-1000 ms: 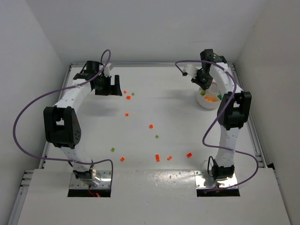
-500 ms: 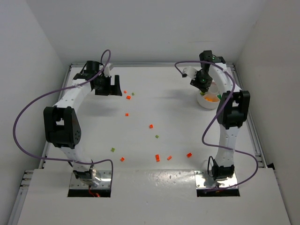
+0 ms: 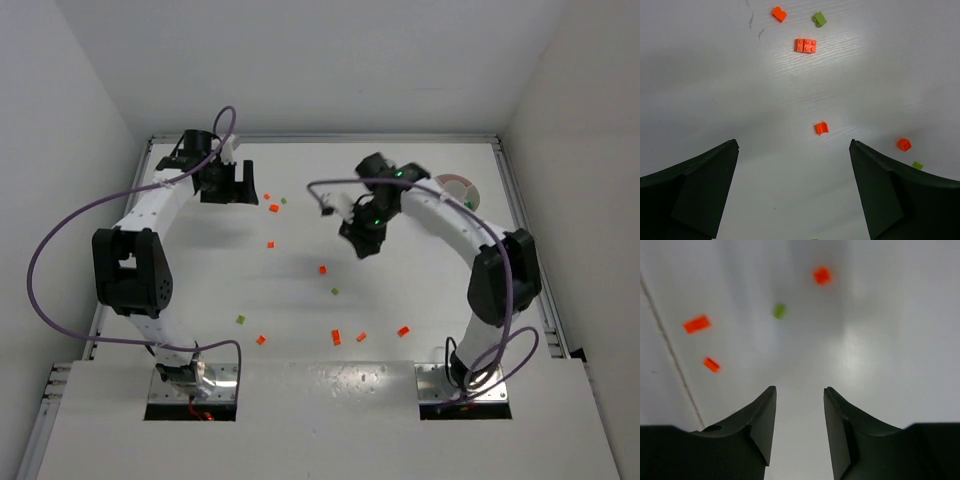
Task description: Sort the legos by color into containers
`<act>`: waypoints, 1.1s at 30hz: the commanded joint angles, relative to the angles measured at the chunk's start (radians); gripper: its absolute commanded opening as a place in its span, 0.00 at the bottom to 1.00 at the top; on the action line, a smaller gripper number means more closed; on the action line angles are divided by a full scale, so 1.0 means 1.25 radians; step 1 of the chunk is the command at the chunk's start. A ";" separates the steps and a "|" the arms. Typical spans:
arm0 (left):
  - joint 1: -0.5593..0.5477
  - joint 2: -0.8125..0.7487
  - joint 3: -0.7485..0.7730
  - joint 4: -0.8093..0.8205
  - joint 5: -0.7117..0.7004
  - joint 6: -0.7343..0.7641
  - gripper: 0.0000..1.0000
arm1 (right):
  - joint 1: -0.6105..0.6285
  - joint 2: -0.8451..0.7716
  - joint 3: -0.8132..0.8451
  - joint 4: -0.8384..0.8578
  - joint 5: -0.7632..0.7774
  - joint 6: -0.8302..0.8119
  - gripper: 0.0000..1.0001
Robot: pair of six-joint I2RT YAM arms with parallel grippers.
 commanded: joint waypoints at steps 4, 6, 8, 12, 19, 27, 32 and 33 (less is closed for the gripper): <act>0.033 -0.085 -0.025 0.013 0.005 0.005 1.00 | 0.172 -0.079 -0.242 0.218 -0.039 0.052 0.45; 0.041 -0.085 -0.025 -0.002 0.012 0.024 1.00 | 0.191 -0.104 -0.273 0.229 -0.071 -0.040 0.45; 0.050 -0.074 -0.015 -0.023 0.012 0.033 1.00 | 0.212 -0.128 -0.323 0.260 -0.081 -0.128 0.45; 0.060 -0.065 -0.022 -0.031 0.029 0.033 1.00 | 0.240 -0.104 -0.313 0.260 -0.048 -0.248 0.45; 0.076 -0.090 -0.046 -0.015 0.038 0.033 1.00 | 0.296 -0.026 -0.272 0.255 -0.040 -0.428 0.44; 0.099 -0.106 -0.053 -0.015 0.054 0.033 1.00 | 0.326 0.070 -0.252 0.256 0.038 -0.508 0.41; 0.099 -0.106 -0.060 -0.015 0.061 0.033 1.00 | 0.326 0.080 -0.255 0.276 0.063 -0.516 0.44; 0.099 -0.106 -0.060 -0.015 0.061 0.033 1.00 | 0.326 0.080 -0.255 0.276 0.063 -0.516 0.46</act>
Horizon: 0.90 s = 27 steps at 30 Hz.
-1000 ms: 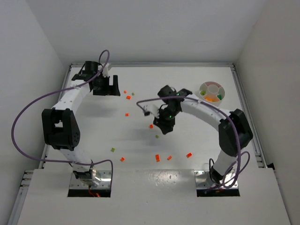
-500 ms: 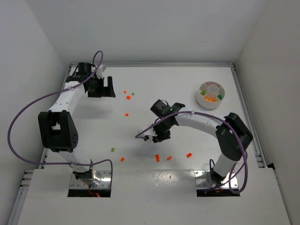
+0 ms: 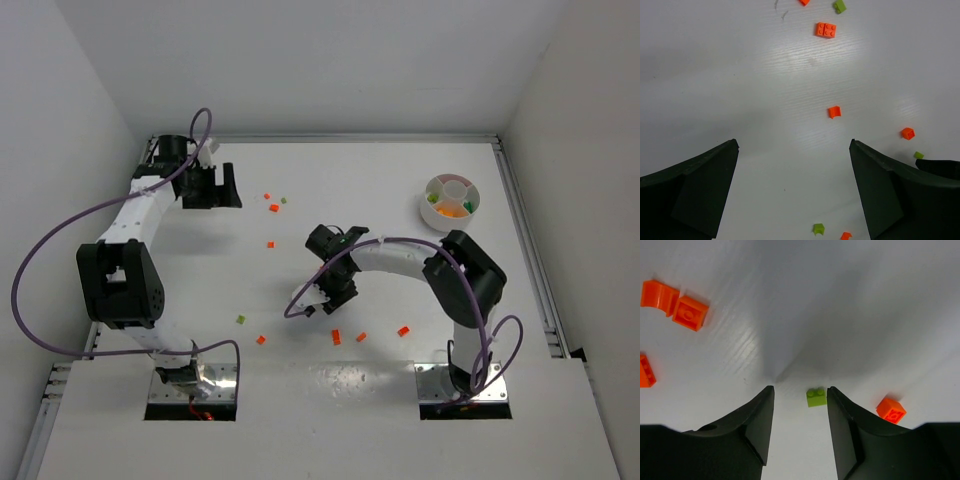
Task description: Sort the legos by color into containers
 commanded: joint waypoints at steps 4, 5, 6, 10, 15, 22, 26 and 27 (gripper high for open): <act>0.008 -0.026 -0.004 0.009 0.028 0.009 1.00 | -0.005 0.013 0.043 0.010 0.007 -0.032 0.47; 0.008 -0.026 -0.004 0.009 0.028 0.009 1.00 | -0.005 0.021 0.043 0.010 0.007 -0.032 0.47; 0.008 -0.026 -0.004 0.009 0.028 0.009 1.00 | -0.005 0.021 0.050 0.010 0.007 -0.032 0.47; 0.008 -0.019 -0.004 0.009 0.028 0.009 1.00 | -0.005 0.048 0.066 0.001 0.007 -0.039 0.40; 0.015 -0.011 -0.004 0.009 0.035 0.009 1.00 | -0.013 0.065 0.074 -0.007 0.022 -0.047 0.39; 0.023 0.003 -0.004 0.009 0.042 0.009 1.00 | -0.020 0.080 0.074 -0.007 0.045 -0.054 0.42; 0.023 0.011 -0.004 0.009 0.042 0.009 1.00 | -0.027 0.088 0.074 -0.022 0.045 -0.054 0.42; 0.023 0.011 -0.004 0.009 0.042 0.009 1.00 | -0.027 0.088 0.074 -0.029 0.045 -0.054 0.42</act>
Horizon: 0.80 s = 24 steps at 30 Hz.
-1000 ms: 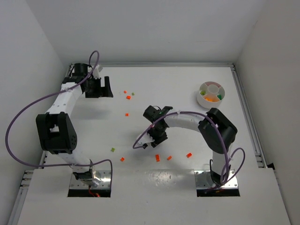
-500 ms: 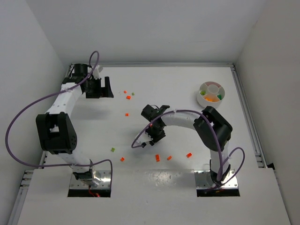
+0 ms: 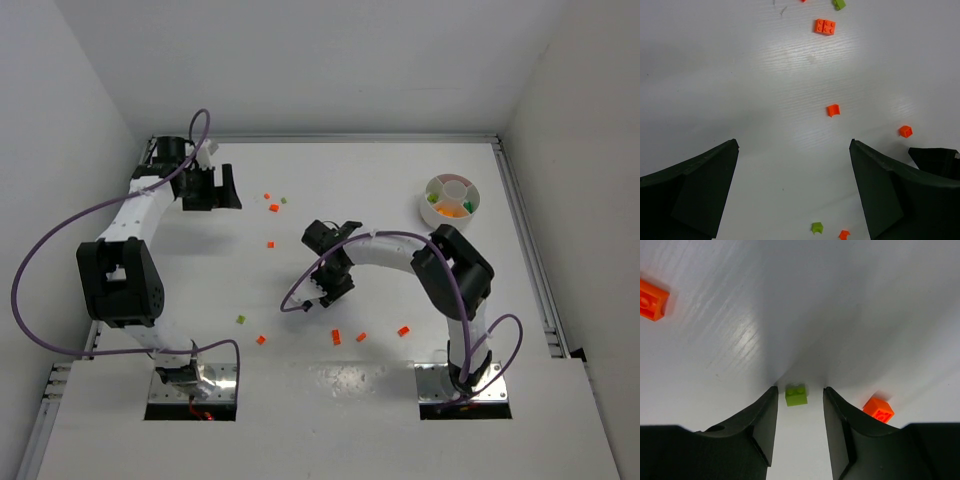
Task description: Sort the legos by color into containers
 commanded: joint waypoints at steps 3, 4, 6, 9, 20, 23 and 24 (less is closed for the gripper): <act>0.012 0.011 0.001 0.009 0.024 0.009 1.00 | -0.015 0.032 0.023 -0.026 0.010 -0.029 0.40; 0.012 0.011 0.001 0.009 0.024 0.009 1.00 | -0.015 0.032 0.023 -0.026 0.010 -0.029 0.40; 0.012 0.011 0.001 0.009 0.024 0.009 1.00 | -0.015 0.042 0.023 -0.033 0.010 -0.029 0.38; 0.012 0.019 0.009 0.009 0.024 0.001 1.00 | -0.015 0.050 0.023 -0.033 0.010 -0.036 0.37; 0.012 0.019 0.009 0.009 0.024 0.001 1.00 | -0.015 0.082 0.037 -0.060 0.025 -0.036 0.17; 0.012 0.019 0.009 0.002 0.024 0.001 1.00 | -0.024 0.074 0.047 -0.060 0.025 -0.005 0.10; 0.012 0.019 0.009 0.002 0.024 0.001 1.00 | -0.031 0.067 0.063 -0.072 0.025 0.027 0.09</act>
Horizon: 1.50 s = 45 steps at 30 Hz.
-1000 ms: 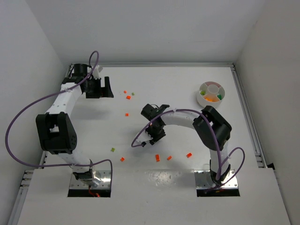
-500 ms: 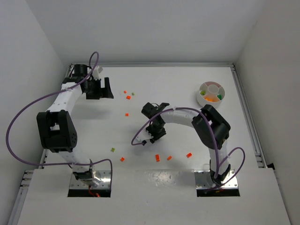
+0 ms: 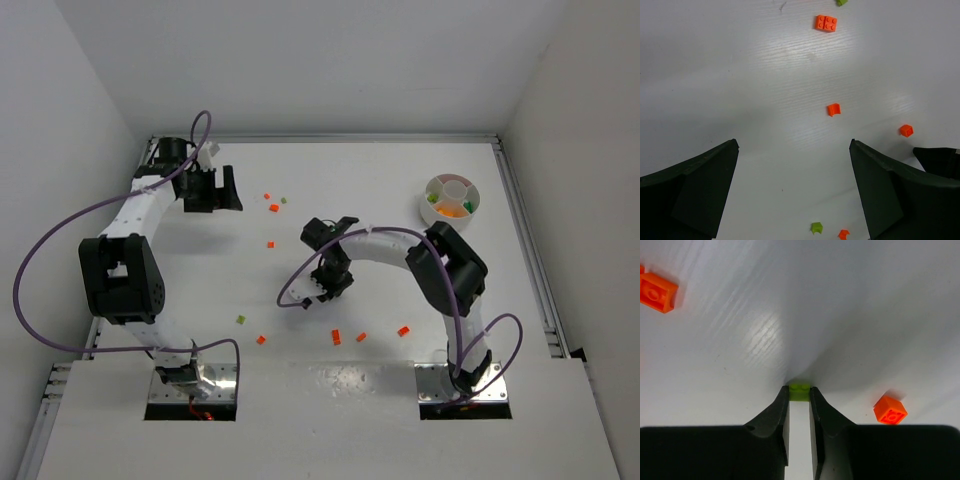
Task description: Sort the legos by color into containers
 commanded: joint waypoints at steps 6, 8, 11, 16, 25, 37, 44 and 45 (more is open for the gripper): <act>0.011 -0.001 0.009 0.002 0.017 0.002 1.00 | -0.116 -0.095 0.065 -0.050 0.027 0.109 0.03; 0.011 -0.001 0.009 0.002 0.024 0.002 1.00 | -0.182 -0.122 0.098 -0.068 0.045 0.109 0.03; 0.011 0.006 0.016 -0.005 0.047 0.009 1.00 | -0.285 -0.138 0.176 -0.131 0.063 0.078 0.01; 0.011 0.016 0.024 -0.005 0.056 0.009 1.00 | -0.447 -0.086 0.314 -0.229 0.094 0.019 0.01; 0.011 0.016 0.031 -0.005 0.056 0.009 1.00 | -0.591 0.110 0.613 -0.326 0.102 -0.015 0.01; 0.011 0.016 0.031 -0.013 0.042 0.009 1.00 | -0.626 0.145 0.579 -0.281 0.118 -0.007 0.10; 0.003 0.016 0.031 -0.013 0.042 0.009 1.00 | -0.633 0.145 0.563 -0.256 0.148 0.000 0.27; 0.003 0.016 0.031 -0.013 0.042 0.009 1.00 | -0.640 0.145 0.563 -0.256 0.148 0.000 0.29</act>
